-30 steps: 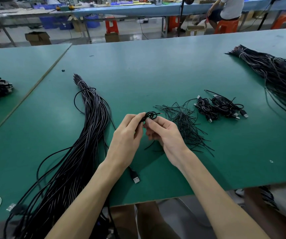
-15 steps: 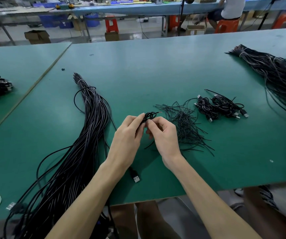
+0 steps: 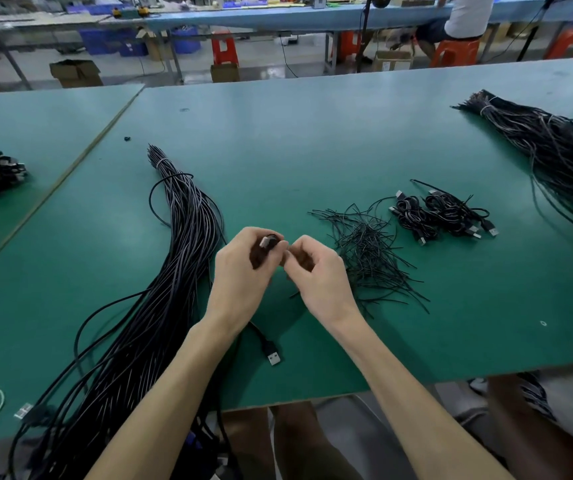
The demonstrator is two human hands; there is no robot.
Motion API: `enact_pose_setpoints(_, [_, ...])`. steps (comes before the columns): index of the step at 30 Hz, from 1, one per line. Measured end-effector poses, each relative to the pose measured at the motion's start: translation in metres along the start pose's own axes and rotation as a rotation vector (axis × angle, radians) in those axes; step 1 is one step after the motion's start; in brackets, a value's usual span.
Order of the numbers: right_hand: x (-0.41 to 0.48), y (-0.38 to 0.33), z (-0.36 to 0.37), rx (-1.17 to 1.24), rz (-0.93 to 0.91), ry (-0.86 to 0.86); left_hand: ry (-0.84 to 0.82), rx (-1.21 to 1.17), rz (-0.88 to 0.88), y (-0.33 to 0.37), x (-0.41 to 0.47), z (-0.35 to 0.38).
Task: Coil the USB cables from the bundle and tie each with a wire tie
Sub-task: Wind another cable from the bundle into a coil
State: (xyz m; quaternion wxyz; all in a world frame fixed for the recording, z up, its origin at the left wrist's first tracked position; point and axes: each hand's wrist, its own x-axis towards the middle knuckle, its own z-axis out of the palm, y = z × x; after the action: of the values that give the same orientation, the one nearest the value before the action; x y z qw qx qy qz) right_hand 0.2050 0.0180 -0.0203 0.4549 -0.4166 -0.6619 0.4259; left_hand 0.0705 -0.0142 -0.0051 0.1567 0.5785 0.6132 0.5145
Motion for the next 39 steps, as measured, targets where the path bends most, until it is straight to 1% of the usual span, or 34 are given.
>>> enact_pose_setpoints(3, [-0.001,-0.001,0.002,-0.125,-0.035,-0.021,-0.024,-0.04,-0.052,-0.002,0.001,-0.003])
enact_pose_setpoints(6, [-0.003,-0.001,0.005,-0.197,-0.065,-0.063,-0.003,-0.002,-0.053,-0.004,0.005,-0.005])
enact_pose_setpoints(9, [-0.004,-0.003,0.007,-0.188,-0.092,-0.078,-0.001,0.008,-0.048,-0.005,0.008,-0.009])
enact_pose_setpoints(12, [-0.005,-0.003,0.008,-0.182,-0.121,-0.073,-0.066,-0.105,-0.097,-0.01,0.008,-0.009])
enact_pose_setpoints(13, [-0.005,-0.004,0.008,-0.181,-0.13,-0.089,-0.085,-0.109,-0.101,-0.011,0.009,-0.009])
enact_pose_setpoints(15, [-0.007,-0.004,0.009,-0.184,-0.157,-0.134,-0.114,-0.038,-0.097,-0.013,0.011,-0.008])
enact_pose_setpoints(16, [-0.008,-0.004,0.01,-0.191,-0.169,-0.149,-0.133,-0.02,-0.112,-0.014,0.012,-0.008])
enact_pose_setpoints(18, [-0.01,-0.005,0.01,-0.212,-0.19,-0.157,-0.172,-0.073,-0.174,-0.015,0.016,-0.01])
enact_pose_setpoints(20, [-0.01,-0.005,0.01,-0.213,-0.186,-0.157,-0.17,-0.12,-0.225,-0.015,0.018,-0.013])
enact_pose_setpoints(22, [-0.009,-0.005,0.007,-0.13,-0.14,-0.129,-0.107,-0.167,-0.221,-0.017,0.018,-0.014])
enact_pose_setpoints(24, [-0.007,-0.006,0.002,0.018,-0.069,-0.075,-0.091,-0.264,-0.178,-0.017,0.016,-0.015])
enact_pose_setpoints(26, [-0.005,-0.007,-0.002,0.123,-0.012,-0.037,-0.146,-0.33,-0.106,-0.017,0.016,-0.018])
enact_pose_setpoints(30, [-0.003,-0.006,-0.003,0.223,0.047,-0.044,-0.328,-0.251,0.067,-0.018,0.019,-0.016])
enact_pose_setpoints(31, [-0.003,-0.006,-0.004,0.25,0.059,-0.039,-0.36,-0.252,0.081,-0.017,0.019,-0.015])
enact_pose_setpoints(36, [-0.003,-0.004,-0.007,0.289,0.07,-0.021,-0.341,-0.206,0.051,-0.019,0.016,-0.015])
enact_pose_setpoints(39, [-0.004,-0.004,-0.008,0.311,0.065,0.004,-0.366,-0.222,-0.008,-0.014,0.015,-0.016])
